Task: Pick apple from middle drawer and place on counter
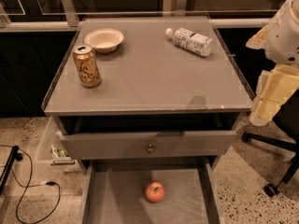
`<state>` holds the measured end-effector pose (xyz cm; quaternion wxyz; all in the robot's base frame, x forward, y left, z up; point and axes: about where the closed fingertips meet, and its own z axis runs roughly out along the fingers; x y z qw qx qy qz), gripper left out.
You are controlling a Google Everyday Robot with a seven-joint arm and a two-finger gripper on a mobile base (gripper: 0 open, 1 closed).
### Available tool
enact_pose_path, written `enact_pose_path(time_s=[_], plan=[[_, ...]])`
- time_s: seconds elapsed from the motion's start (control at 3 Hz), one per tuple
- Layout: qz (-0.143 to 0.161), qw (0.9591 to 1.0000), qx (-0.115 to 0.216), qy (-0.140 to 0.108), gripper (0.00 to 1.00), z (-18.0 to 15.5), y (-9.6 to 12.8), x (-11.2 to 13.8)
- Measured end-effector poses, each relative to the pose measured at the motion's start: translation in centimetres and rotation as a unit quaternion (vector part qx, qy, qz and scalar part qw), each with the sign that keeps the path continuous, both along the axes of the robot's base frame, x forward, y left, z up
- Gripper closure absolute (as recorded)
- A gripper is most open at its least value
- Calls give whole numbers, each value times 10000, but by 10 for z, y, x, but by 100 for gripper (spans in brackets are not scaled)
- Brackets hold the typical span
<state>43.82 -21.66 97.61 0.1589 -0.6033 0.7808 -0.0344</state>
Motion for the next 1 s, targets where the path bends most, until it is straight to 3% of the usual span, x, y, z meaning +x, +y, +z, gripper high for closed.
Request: enact_pose_path(time_s=[0.33,0.67,1.0], plan=[[-5,10000,-9,-48,0,0,1,1],[48,9999,49,119,0,-33,5,-7],[188,9986,266,413,0,-103,13,-25]])
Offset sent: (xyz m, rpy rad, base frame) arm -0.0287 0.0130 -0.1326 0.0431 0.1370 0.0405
